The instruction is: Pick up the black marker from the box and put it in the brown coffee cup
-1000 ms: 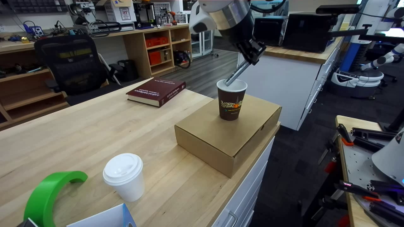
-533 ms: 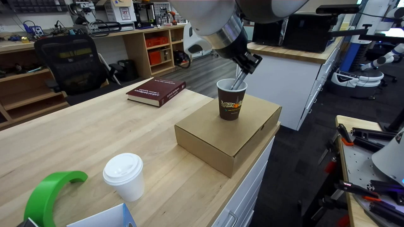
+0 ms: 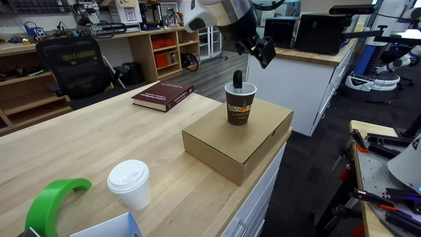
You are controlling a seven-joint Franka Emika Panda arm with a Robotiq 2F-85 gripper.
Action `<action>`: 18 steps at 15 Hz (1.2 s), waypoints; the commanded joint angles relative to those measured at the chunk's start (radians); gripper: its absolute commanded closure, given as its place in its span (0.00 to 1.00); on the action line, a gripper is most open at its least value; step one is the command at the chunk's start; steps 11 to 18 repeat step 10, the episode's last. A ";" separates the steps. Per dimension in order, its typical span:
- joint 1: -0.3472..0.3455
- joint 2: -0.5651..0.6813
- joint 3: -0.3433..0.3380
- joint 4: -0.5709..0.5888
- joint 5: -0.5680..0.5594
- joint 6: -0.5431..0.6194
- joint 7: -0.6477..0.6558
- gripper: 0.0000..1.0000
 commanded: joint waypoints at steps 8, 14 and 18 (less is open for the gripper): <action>-0.010 -0.040 -0.006 0.008 0.058 -0.001 -0.001 0.00; -0.009 -0.036 -0.006 0.008 0.058 -0.001 -0.001 0.00; -0.009 -0.036 -0.006 0.008 0.058 -0.001 -0.001 0.00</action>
